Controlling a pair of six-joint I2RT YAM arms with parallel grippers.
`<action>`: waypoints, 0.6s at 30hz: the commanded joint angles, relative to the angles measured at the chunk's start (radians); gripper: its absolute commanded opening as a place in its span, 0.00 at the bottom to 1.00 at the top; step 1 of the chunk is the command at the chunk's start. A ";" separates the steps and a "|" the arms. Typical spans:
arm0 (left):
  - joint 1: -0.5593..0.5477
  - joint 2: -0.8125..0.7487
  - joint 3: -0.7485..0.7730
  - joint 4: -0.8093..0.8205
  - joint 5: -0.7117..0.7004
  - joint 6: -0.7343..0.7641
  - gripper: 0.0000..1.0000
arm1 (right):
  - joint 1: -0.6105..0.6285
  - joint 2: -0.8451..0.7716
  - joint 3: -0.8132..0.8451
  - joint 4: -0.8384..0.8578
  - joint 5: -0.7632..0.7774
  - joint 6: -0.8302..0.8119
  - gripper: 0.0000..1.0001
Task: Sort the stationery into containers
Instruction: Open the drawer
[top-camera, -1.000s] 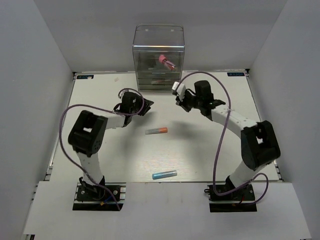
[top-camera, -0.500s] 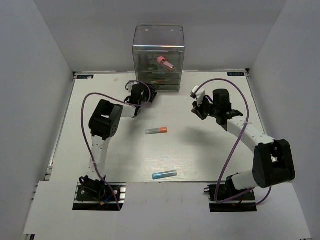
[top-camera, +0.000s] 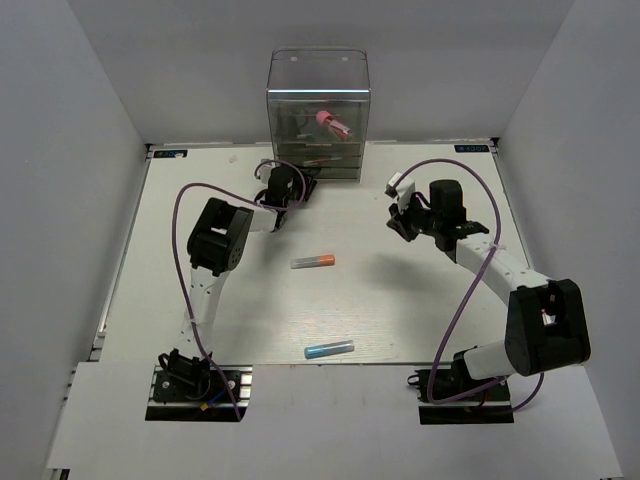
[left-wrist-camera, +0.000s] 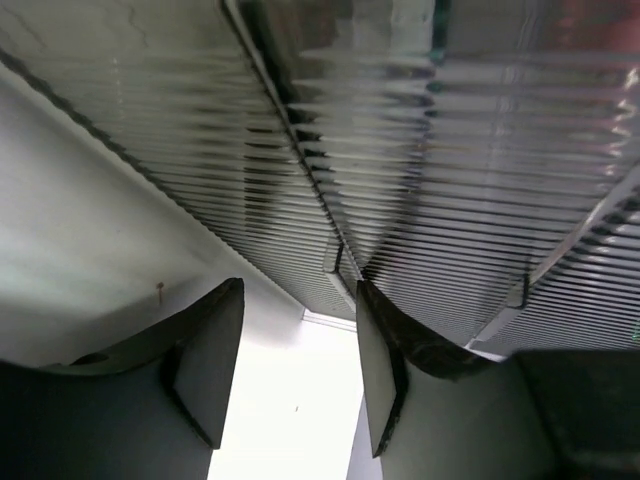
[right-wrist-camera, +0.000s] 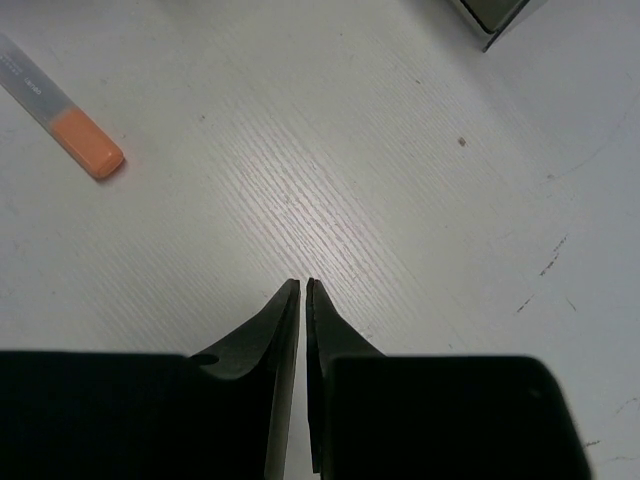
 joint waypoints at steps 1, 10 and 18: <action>0.006 -0.002 0.046 -0.001 -0.043 0.007 0.57 | -0.005 -0.024 -0.020 0.006 -0.015 0.003 0.13; 0.006 0.017 0.026 0.077 -0.043 -0.029 0.44 | -0.009 -0.023 -0.031 0.006 -0.020 -0.002 0.13; 0.006 0.055 0.066 0.086 -0.043 -0.048 0.20 | -0.006 -0.017 -0.036 -0.026 -0.030 -0.005 0.13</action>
